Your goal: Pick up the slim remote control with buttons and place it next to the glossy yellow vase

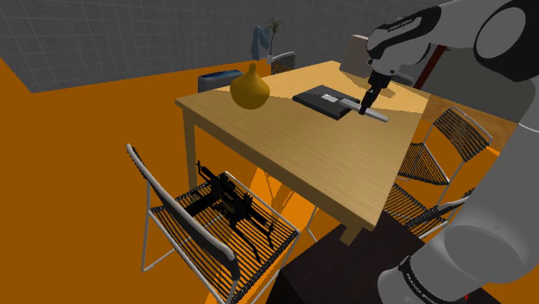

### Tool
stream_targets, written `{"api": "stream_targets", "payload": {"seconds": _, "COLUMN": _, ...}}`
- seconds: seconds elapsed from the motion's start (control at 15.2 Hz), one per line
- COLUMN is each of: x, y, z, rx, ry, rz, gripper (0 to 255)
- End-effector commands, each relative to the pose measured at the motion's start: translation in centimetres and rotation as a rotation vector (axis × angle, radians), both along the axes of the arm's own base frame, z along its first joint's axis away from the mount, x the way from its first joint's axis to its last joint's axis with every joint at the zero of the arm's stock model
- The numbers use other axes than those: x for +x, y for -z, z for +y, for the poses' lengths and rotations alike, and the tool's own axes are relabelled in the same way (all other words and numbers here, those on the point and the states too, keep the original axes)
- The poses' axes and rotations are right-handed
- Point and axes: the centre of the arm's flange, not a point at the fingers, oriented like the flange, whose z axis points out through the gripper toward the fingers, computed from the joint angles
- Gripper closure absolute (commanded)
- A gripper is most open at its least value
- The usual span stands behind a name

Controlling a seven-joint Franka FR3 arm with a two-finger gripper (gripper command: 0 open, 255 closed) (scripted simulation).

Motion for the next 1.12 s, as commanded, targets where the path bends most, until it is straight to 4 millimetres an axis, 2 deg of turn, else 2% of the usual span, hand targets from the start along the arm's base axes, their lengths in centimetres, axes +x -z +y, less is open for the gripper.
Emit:
{"api": "stream_targets", "payload": {"seconds": 0.0, "x": 0.0, "y": -1.1, "z": 0.0, "rx": 0.000, "ry": 0.000, "rz": 0.000, "gripper": 255}}
{"api": "stream_targets", "payload": {"seconds": 1.06, "x": 0.0, "y": -9.5, "z": 0.0, "rx": 0.000, "ry": 0.000, "rz": 0.000, "gripper": 255}}
